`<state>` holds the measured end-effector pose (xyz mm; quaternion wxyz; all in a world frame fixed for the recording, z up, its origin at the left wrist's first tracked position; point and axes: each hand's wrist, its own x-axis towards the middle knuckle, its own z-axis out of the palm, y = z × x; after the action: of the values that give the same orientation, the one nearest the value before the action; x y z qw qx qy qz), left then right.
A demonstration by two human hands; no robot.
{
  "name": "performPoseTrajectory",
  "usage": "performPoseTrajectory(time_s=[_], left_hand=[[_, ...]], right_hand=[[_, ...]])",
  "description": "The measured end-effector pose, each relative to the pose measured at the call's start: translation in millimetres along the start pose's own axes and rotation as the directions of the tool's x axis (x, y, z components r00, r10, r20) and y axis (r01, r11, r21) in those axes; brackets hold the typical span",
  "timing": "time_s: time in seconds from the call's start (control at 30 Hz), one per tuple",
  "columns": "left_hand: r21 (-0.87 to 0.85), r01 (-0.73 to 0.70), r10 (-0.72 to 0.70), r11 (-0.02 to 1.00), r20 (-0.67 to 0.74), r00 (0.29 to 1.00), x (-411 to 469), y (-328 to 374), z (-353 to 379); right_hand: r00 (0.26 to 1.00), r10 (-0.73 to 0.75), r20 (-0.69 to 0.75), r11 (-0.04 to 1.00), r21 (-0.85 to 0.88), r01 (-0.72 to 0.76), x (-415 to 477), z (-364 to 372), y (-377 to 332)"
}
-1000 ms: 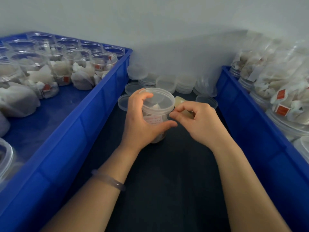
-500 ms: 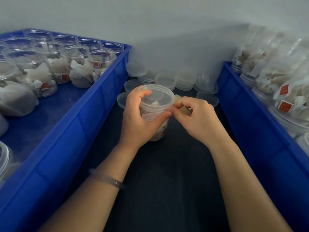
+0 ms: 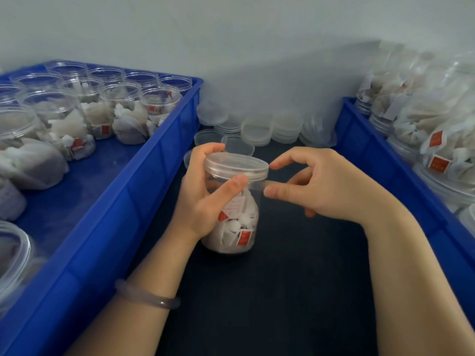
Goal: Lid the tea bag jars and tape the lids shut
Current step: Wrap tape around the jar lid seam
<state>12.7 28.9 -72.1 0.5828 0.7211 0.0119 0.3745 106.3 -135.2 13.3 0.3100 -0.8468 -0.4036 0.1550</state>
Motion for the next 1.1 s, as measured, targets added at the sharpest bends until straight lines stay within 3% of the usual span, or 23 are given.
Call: performPoseTrajectory(time_s=[0.13,0.37,0.57,0.67,0.73,0.87,0.97,1.1], left_hand=[[-0.13,0.097,-0.09,0.987,0.062,0.994,-1,0,4],[-0.182,0.159,-0.139,0.97,0.114,0.984,-2,-3,2],[-0.255,0.26,-0.203,0.931,0.23,0.952,-4,-3,2],[-0.19,0.275,-0.223,0.942,0.256,0.941,-4,-2,1],[-0.123,0.261,-0.237,0.957,0.179,0.955,-4,0,3],[0.033,0.162,-0.157,0.986,-0.122,0.98,-2,3,5],[0.068,0.195,-0.188,0.978,-0.099,0.977,-1,6,8],[0.166,0.255,-0.213,0.953,-0.235,0.948,1,2,9]], right_hand=[[0.999,0.023,-0.04,0.999,0.026,-0.022,2,-3,7],[1.0,-0.003,0.011,1.0,0.023,0.003,6,-2,13],[0.981,0.048,0.189,0.992,0.107,-0.069,7,1,18],[0.971,0.002,0.238,0.989,0.141,-0.036,10,7,20],[0.983,-0.011,0.183,0.984,0.175,-0.021,12,9,21],[0.998,0.005,0.069,0.991,0.135,-0.015,14,13,18],[0.999,-0.034,-0.014,0.991,0.129,0.035,17,21,12],[0.988,-0.145,0.059,0.988,0.069,0.141,19,31,1]])
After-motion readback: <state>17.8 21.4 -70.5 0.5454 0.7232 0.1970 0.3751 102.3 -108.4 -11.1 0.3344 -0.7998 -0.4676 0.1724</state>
